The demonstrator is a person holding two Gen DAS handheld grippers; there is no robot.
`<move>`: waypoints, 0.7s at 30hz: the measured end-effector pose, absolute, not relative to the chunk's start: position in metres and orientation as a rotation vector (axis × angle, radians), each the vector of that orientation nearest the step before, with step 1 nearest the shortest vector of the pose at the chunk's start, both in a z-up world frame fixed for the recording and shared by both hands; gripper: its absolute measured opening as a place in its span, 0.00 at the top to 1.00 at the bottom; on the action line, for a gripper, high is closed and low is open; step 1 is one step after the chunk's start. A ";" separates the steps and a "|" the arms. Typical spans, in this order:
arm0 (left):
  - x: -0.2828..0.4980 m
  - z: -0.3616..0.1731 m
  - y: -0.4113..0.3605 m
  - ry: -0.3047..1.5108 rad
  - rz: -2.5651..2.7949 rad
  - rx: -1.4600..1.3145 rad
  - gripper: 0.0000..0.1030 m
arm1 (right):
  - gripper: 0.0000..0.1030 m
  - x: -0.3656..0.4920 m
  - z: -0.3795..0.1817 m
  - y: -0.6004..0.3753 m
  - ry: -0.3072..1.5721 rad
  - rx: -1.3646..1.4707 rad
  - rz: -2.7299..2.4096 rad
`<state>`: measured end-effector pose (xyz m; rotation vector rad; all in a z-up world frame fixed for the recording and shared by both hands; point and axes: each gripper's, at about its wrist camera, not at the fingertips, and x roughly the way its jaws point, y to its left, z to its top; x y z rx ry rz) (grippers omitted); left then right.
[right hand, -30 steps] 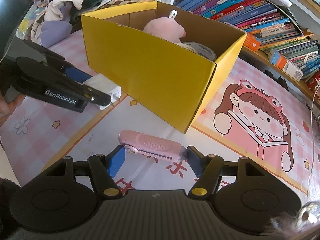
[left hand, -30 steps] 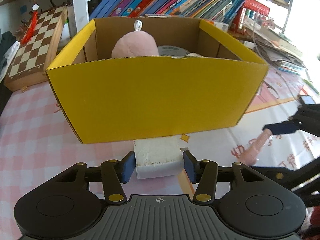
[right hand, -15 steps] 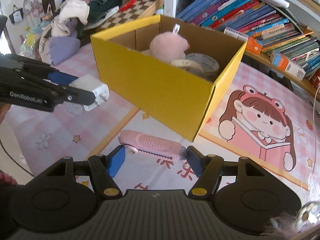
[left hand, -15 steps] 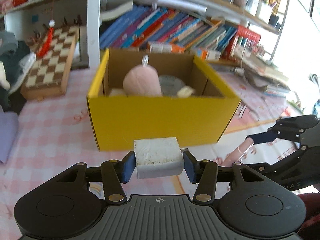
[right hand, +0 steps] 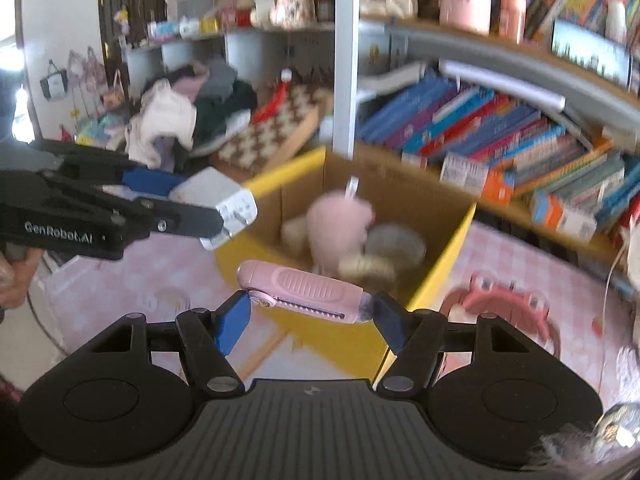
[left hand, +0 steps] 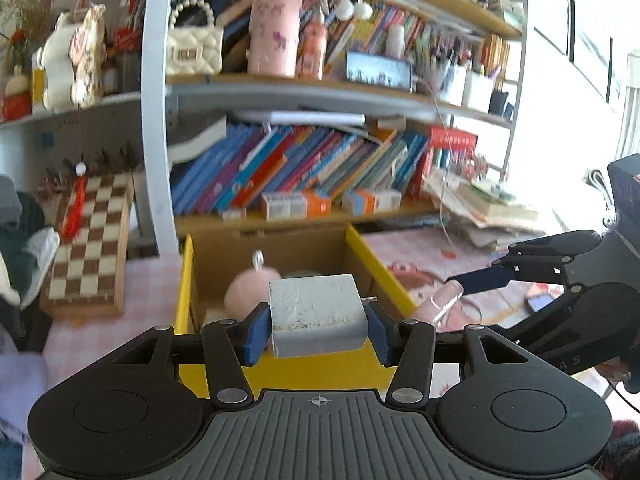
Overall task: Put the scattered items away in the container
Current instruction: 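Carry the brick and clip into the yellow box and open both tools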
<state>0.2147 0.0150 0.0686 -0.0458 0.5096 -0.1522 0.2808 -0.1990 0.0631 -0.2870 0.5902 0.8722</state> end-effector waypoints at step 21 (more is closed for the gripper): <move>0.295 0.058 0.030 0.528 -0.064 -0.046 0.52 | 0.36 0.390 0.062 -0.140 0.488 -0.460 0.888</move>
